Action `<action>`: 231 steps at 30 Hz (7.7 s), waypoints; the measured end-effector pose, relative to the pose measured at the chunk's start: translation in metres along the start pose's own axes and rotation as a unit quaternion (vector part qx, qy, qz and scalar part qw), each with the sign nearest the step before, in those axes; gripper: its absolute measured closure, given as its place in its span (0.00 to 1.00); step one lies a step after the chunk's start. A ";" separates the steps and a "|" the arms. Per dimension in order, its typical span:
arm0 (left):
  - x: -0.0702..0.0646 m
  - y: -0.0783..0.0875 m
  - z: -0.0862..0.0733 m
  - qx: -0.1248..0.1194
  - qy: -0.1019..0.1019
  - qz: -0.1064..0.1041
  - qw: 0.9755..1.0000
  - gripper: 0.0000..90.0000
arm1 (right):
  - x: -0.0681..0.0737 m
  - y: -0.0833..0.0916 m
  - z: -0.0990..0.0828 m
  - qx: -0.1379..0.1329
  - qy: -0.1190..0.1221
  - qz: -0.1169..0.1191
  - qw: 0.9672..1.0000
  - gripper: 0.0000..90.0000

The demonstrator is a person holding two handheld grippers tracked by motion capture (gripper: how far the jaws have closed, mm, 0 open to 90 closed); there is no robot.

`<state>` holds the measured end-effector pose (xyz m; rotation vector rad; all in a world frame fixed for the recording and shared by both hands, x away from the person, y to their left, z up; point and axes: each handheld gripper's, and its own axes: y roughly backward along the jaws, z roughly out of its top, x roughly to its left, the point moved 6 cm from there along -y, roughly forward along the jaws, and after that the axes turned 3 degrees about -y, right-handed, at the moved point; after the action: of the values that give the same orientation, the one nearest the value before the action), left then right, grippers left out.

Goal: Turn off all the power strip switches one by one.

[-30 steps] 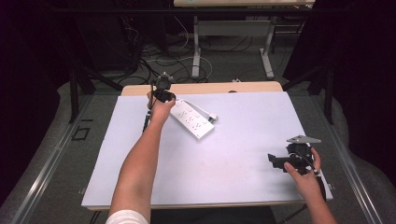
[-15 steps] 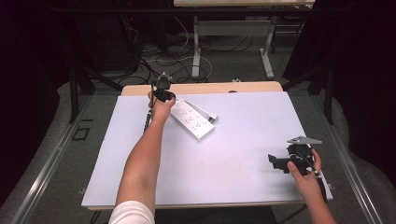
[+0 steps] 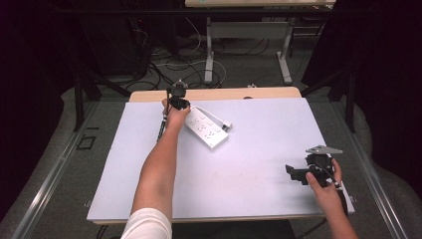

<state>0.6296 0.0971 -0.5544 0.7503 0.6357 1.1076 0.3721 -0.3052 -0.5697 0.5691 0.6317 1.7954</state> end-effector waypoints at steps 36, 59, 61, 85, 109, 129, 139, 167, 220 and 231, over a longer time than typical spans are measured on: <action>-0.009 -0.020 -0.001 0.012 -0.012 0.025 1.000 1.00 | 0.000 0.003 -0.002 0.000 0.001 0.006 1.000 0.00; -0.030 -0.004 -0.003 0.004 -0.026 -0.017 1.000 1.00 | -0.001 0.004 -0.002 -0.001 0.001 0.007 1.000 0.00; -0.033 -0.003 -0.003 0.003 -0.033 -0.025 0.999 1.00 | -0.001 0.004 -0.002 0.000 0.001 0.007 1.000 0.00; -0.048 -0.003 -0.018 0.017 -0.072 -0.064 0.995 1.00 | 0.001 0.000 -0.003 0.004 0.005 0.008 1.000 0.00; -0.056 -0.008 -0.023 0.013 -0.075 -0.061 0.995 1.00 | 0.003 -0.001 -0.002 0.006 0.007 0.010 1.000 0.00; -0.059 -0.001 -0.031 0.008 -0.078 -0.066 0.995 1.00 | 0.003 -0.002 -0.003 0.007 0.008 0.013 1.000 0.00; -0.060 0.005 -0.035 0.005 -0.081 -0.072 0.994 1.00 | 0.004 -0.003 -0.004 0.010 0.011 0.015 1.000 0.00; -0.080 0.009 -0.036 0.001 -0.096 -0.091 0.991 1.00 | 0.004 -0.003 -0.005 0.011 0.013 0.014 1.000 0.00; -0.095 0.001 -0.040 0.017 -0.106 -0.090 0.990 1.00 | 0.003 0.000 -0.006 0.007 0.008 0.012 1.000 0.00; -0.103 0.008 -0.041 0.007 -0.105 -0.098 0.990 1.00 | 0.004 -0.001 -0.006 0.008 0.009 0.014 1.000 0.00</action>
<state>0.5606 0.0111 -0.5637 0.7876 0.5271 0.8315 0.3678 -0.3022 -0.5748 0.5746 0.6534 1.8243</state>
